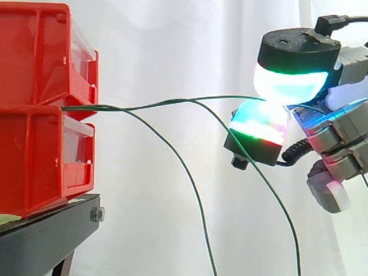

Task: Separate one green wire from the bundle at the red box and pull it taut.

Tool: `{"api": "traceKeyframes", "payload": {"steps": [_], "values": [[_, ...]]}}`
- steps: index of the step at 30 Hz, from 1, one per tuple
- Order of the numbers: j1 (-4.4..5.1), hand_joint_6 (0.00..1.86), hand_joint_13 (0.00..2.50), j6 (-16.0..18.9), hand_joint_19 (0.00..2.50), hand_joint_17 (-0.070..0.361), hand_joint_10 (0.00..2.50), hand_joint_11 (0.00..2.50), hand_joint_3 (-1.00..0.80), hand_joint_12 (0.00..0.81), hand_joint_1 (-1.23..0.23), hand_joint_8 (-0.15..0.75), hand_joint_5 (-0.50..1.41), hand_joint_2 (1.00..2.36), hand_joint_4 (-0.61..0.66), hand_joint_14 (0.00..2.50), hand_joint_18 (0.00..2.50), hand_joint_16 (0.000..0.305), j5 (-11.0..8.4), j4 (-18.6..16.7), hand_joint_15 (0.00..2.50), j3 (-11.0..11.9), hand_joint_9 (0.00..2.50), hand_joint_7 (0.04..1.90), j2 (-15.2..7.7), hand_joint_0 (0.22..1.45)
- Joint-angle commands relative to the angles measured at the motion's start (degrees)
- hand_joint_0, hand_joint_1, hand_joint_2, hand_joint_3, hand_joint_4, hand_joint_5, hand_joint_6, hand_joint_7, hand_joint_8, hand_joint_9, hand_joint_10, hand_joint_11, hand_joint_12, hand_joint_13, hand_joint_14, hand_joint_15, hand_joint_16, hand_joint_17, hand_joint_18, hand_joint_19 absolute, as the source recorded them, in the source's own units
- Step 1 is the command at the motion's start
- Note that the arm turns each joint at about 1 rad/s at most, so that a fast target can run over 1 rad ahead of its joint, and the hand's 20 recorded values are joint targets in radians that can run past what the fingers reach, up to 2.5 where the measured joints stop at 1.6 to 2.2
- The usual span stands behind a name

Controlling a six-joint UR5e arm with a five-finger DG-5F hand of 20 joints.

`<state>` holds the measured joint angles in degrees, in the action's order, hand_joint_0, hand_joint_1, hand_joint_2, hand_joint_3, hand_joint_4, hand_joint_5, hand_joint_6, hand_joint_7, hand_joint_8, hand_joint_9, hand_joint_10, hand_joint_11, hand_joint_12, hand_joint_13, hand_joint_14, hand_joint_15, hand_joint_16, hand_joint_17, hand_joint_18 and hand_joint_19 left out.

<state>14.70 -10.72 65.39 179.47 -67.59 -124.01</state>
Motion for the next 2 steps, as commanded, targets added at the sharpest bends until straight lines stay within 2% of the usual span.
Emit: {"api": "traceKeyframes", "payload": {"steps": [1,2], "values": [[0.16,0.91,1.48,0.0,0.68,0.122,0.01,1.63,-0.07,0.375,-0.78,0.296,-0.13,1.03,0.02,0.01,1.03,0.054,0.0,0.0,1.6,0.0,1.45,1.22,0.0,0.65],[0.24,0.91,1.48,0.0,0.68,0.122,0.01,1.63,-0.07,0.374,-0.78,0.294,-0.13,1.03,0.02,0.01,1.03,0.054,0.0,0.0,1.61,0.0,1.45,1.22,0.0,0.65]]}}
